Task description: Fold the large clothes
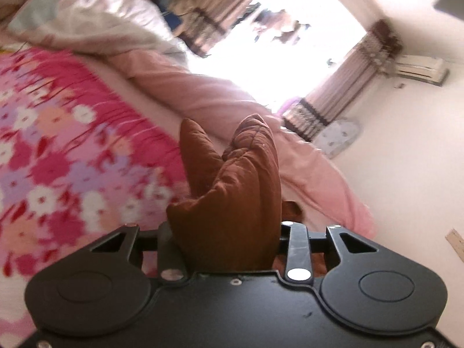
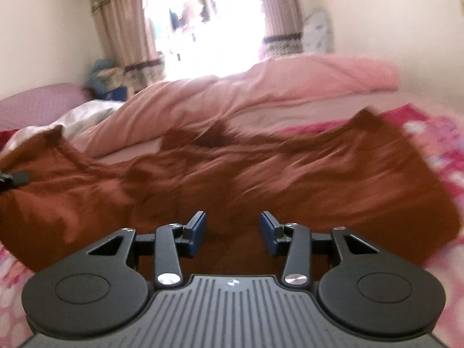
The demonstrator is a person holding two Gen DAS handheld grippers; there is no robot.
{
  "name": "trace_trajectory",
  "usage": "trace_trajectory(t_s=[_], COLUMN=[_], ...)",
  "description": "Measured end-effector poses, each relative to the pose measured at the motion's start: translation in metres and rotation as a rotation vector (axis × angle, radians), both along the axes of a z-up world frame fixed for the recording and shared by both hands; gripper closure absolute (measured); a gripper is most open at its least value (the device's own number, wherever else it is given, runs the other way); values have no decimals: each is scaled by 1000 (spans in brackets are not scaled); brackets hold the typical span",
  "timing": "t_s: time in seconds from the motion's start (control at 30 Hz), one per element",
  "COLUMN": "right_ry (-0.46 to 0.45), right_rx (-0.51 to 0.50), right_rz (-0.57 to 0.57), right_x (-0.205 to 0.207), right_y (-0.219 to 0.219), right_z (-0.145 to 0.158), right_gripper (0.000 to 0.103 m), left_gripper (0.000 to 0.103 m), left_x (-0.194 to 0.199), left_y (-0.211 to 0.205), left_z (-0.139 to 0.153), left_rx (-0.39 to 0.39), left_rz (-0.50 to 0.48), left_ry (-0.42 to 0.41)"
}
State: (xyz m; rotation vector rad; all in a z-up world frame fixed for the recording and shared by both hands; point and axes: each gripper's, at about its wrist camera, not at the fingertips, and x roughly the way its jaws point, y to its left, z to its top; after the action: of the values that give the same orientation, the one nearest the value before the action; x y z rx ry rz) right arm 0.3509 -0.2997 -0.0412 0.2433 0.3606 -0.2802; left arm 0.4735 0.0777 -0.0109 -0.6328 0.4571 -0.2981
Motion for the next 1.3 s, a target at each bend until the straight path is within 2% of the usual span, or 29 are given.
trace_trajectory(t_s=[0.17,0.33,0.43,0.5,0.57,0.6,0.63,0.67,0.7,0.73,0.8,0.87,0.97,1.03,1.1,1.17,1.23,1.3], right_ry=[-23,-29,-42,-45,-43,-39,-33,-26,-21,-20,-21,-40,-90,-129,-168,-194,-202,-215], right_rx=[-16,11,30,38,43,42,41,43,48,54,76,123,254,375,453,505,565,637], right_rz=[-82,-146,-173,-197,-216,-226,-234,-241,-246,-246,-239,-214,-134,-60,15,78,134,173], right_x=[-30,-56,-70,-80,-92,-96,-101,-105,-109,-112,-118,-124,-130,-132,-131,-129,-122,-112], right_y=[-36,-72,-89,-100,-110,-114,-119,-124,-128,-131,-137,-141,-146,-147,-144,-138,-135,-133], right_z=[5,1,-1,-2,-3,-4,-5,-6,-6,-7,-7,-7,-8,-11,-12,-13,-15,-17], right_gripper=[52,52,52,52,52,52,52,52,52,52,52,52,51,51,50,41,40,38], left_gripper=[70,73,74,74,70,58,34,18,5,5,5,5,5,5,5,5,5,5], left_x=[-6,-10,-12,-10,-7,-4,-1,4,10,12,10,9,4,-13,-38,-55,-68,-70], left_y=[-59,-137,-195,-236,-273,-295,-310,-324,-336,-341,-347,-340,-307,-280,-245,-210,-185,-167], left_z=[39,63,58,43,22,7,-6,-20,-35,-42,-38,-22,7,25,34,28,10,-16], left_rx=[43,29,3,18,57,96,115,101,54,44,77,44,-28,-7,52,157,262,330], left_rz=[-114,-268,-371,-430,-481,-514,-535,-593,-680,-695,-708,-734,-745,-714,-654,-561,-478,-426], left_ry=[-83,-123,-115,-90,-58,-33,0,31,68,75,39,34,8,-52,-126,-163,-150,-90])
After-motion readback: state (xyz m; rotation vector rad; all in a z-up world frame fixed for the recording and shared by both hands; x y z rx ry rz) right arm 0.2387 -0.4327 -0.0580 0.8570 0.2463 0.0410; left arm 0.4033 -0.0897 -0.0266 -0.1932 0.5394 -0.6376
